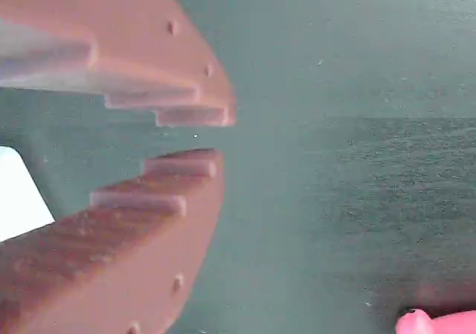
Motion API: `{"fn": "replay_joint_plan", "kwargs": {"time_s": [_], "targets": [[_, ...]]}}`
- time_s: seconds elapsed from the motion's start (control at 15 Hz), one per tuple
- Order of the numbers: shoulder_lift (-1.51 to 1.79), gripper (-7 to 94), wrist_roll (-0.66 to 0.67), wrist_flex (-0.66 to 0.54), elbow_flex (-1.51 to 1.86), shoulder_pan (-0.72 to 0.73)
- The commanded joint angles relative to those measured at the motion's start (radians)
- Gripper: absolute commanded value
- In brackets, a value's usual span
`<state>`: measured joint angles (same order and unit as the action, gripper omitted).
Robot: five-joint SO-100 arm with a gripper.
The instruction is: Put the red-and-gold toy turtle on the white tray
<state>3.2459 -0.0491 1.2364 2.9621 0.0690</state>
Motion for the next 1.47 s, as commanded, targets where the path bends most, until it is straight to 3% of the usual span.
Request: {"fn": "replay_joint_plan", "kwargs": {"time_s": [0.0, 1.2, 1.4], "targets": [[0.005, 0, -0.012, 0.020, -0.037, 0.014], [0.005, 0, 0.014, 0.020, -0.037, 0.046], [-0.247, 0, 0.049, -0.152, -0.132, 0.046]]}}
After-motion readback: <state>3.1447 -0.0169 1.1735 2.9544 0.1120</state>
